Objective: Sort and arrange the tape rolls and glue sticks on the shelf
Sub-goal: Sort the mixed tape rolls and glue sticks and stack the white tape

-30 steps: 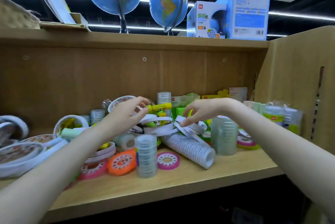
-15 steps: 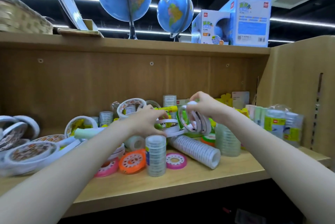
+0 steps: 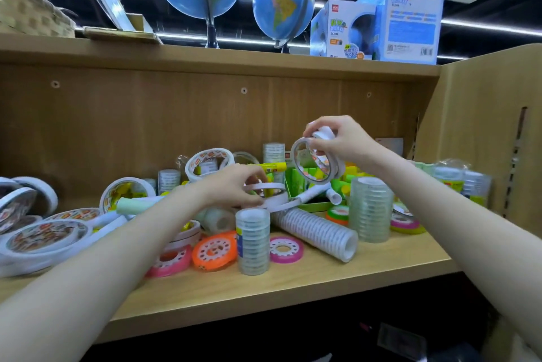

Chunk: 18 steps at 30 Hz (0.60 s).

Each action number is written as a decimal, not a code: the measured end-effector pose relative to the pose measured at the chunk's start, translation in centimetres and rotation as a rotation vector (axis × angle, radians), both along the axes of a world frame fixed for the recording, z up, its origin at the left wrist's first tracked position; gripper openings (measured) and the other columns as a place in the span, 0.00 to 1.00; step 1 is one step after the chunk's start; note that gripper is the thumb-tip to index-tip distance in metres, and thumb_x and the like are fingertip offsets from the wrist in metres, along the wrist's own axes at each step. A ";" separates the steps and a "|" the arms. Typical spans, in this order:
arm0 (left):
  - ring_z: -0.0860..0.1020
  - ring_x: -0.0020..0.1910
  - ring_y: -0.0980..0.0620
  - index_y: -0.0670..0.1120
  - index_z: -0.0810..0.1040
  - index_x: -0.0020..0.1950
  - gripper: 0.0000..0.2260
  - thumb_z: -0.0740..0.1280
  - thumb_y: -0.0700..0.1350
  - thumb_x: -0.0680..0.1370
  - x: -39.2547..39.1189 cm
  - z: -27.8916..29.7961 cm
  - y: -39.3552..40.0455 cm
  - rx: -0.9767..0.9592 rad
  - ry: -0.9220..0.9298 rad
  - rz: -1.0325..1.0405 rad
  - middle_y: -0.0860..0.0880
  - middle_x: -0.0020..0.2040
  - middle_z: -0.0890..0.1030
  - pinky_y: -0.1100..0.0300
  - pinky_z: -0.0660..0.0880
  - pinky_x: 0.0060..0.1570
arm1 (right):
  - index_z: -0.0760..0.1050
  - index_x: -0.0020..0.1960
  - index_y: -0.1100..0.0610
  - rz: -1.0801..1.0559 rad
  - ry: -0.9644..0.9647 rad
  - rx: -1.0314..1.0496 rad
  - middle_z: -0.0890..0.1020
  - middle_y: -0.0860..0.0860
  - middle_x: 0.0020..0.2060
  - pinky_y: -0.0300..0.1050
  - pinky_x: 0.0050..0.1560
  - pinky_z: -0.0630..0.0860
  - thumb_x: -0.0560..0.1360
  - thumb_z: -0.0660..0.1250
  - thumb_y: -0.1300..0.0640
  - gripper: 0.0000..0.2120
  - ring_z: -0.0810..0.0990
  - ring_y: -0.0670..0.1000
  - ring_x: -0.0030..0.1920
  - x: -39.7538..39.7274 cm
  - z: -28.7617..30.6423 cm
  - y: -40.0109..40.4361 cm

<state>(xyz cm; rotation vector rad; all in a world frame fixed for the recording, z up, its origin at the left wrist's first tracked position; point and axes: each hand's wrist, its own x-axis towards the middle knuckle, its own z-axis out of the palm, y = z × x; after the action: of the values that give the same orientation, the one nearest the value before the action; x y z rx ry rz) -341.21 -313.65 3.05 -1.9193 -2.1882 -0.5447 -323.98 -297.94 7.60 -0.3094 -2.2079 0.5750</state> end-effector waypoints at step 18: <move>0.64 0.70 0.52 0.49 0.61 0.74 0.25 0.62 0.44 0.78 12.8 0.9 6.1 -0.054 0.086 -0.222 0.49 0.72 0.65 0.65 0.59 0.62 | 0.80 0.53 0.56 -0.415 -0.363 0.390 0.76 0.55 0.44 0.44 0.47 0.64 0.74 0.67 0.58 0.08 0.75 0.58 0.53 12.0 -3.8 5.6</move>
<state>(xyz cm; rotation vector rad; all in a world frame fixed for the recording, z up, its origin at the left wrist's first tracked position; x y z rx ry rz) -328.46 -307.50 3.97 -2.1860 -1.9709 -0.4304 -312.02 -292.39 3.80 -0.6821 -2.4377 -0.1524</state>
